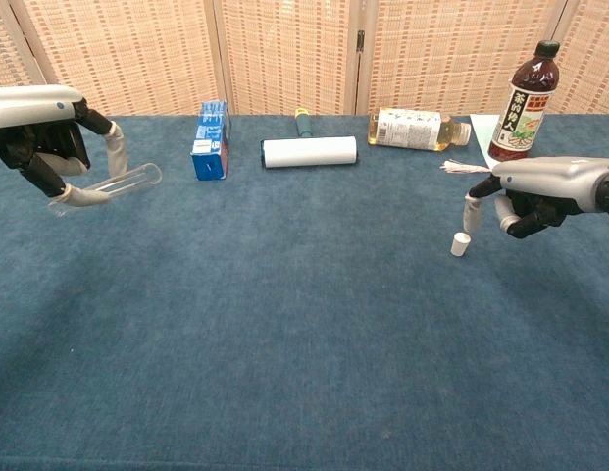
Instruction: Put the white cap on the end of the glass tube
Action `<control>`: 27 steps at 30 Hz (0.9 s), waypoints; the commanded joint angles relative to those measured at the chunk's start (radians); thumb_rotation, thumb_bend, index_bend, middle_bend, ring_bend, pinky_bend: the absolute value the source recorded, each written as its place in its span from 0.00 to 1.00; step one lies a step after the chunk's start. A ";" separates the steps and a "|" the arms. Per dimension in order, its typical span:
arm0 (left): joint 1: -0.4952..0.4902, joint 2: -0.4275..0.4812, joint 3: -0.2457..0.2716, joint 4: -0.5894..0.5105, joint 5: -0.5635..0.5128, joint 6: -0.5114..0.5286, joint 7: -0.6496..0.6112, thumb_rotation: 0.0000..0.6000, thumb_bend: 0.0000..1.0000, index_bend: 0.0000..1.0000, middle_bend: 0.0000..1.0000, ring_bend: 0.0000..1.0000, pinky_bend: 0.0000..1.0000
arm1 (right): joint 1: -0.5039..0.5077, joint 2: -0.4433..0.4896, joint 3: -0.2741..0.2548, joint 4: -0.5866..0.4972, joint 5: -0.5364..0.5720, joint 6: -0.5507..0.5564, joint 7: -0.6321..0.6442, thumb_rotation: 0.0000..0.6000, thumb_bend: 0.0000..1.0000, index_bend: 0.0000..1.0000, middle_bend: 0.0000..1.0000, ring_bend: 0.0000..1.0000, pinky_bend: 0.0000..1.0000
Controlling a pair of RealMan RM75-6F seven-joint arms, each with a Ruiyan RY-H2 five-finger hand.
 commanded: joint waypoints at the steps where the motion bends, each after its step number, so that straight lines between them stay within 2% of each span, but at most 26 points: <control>1: -0.001 0.000 -0.001 0.000 0.000 0.000 -0.001 1.00 0.45 0.67 1.00 1.00 1.00 | -0.017 0.043 0.002 -0.053 -0.032 0.046 0.011 1.00 1.00 0.36 1.00 1.00 1.00; 4: -0.001 0.001 0.000 -0.002 0.000 0.000 -0.001 1.00 0.45 0.67 1.00 1.00 1.00 | -0.036 0.088 0.010 -0.105 -0.053 0.099 0.015 1.00 0.99 0.36 1.00 1.00 1.00; 5: -0.001 0.002 0.000 -0.003 -0.001 0.000 -0.001 1.00 0.45 0.67 1.00 1.00 1.00 | -0.042 0.101 0.012 -0.120 -0.058 0.115 0.014 1.00 0.89 0.36 1.00 1.00 1.00; 6: -0.001 0.002 0.001 -0.003 -0.001 0.000 0.000 1.00 0.45 0.67 1.00 1.00 1.00 | -0.049 0.117 0.014 -0.139 -0.064 0.135 0.011 1.00 0.74 0.36 1.00 1.00 1.00; 7: -0.001 0.002 0.001 -0.004 -0.002 0.000 0.000 1.00 0.45 0.67 1.00 1.00 1.00 | -0.054 0.127 0.016 -0.152 -0.069 0.148 0.011 1.00 0.52 0.36 1.00 1.00 1.00; 9: -0.001 0.002 0.003 -0.006 -0.004 -0.001 0.002 1.00 0.45 0.67 1.00 1.00 1.00 | -0.064 0.142 0.022 -0.172 -0.074 0.174 0.015 1.00 0.19 0.36 1.00 1.00 1.00; 10: -0.002 0.002 0.004 -0.007 -0.004 -0.001 0.003 1.00 0.45 0.67 1.00 1.00 1.00 | -0.067 0.146 0.023 -0.177 -0.073 0.181 0.015 1.00 0.10 0.36 1.00 1.00 1.00; 12: -0.003 0.001 0.005 -0.010 -0.005 -0.001 0.008 1.00 0.45 0.67 1.00 1.00 1.00 | -0.071 0.149 0.025 -0.179 -0.068 0.195 0.007 1.00 0.01 0.35 1.00 1.00 1.00; 17: -0.004 -0.002 0.003 -0.015 -0.005 0.006 0.012 1.00 0.45 0.67 1.00 1.00 1.00 | -0.074 0.139 0.026 -0.173 -0.063 0.204 0.003 1.00 0.00 0.31 0.99 1.00 1.00; 20: -0.004 -0.004 0.003 -0.012 -0.007 0.006 0.012 1.00 0.45 0.67 1.00 1.00 1.00 | -0.075 0.131 0.026 -0.167 -0.061 0.205 0.006 1.00 0.00 0.29 0.88 0.96 1.00; 22: -0.004 -0.008 0.005 -0.011 -0.006 0.006 0.011 1.00 0.45 0.67 1.00 1.00 1.00 | -0.073 0.131 0.024 -0.167 -0.055 0.196 0.002 1.00 0.00 0.29 0.80 0.88 1.00; 24: -0.005 -0.011 0.006 -0.011 -0.006 0.004 0.010 1.00 0.45 0.67 1.00 1.00 1.00 | -0.069 0.128 0.022 -0.166 -0.052 0.193 -0.007 1.00 0.03 0.29 0.77 0.84 1.00; 27: -0.007 -0.015 0.008 -0.009 -0.007 0.003 0.015 1.00 0.45 0.67 1.00 1.00 1.00 | -0.064 0.122 0.021 -0.160 -0.049 0.184 -0.010 1.00 0.18 0.29 0.76 0.84 1.00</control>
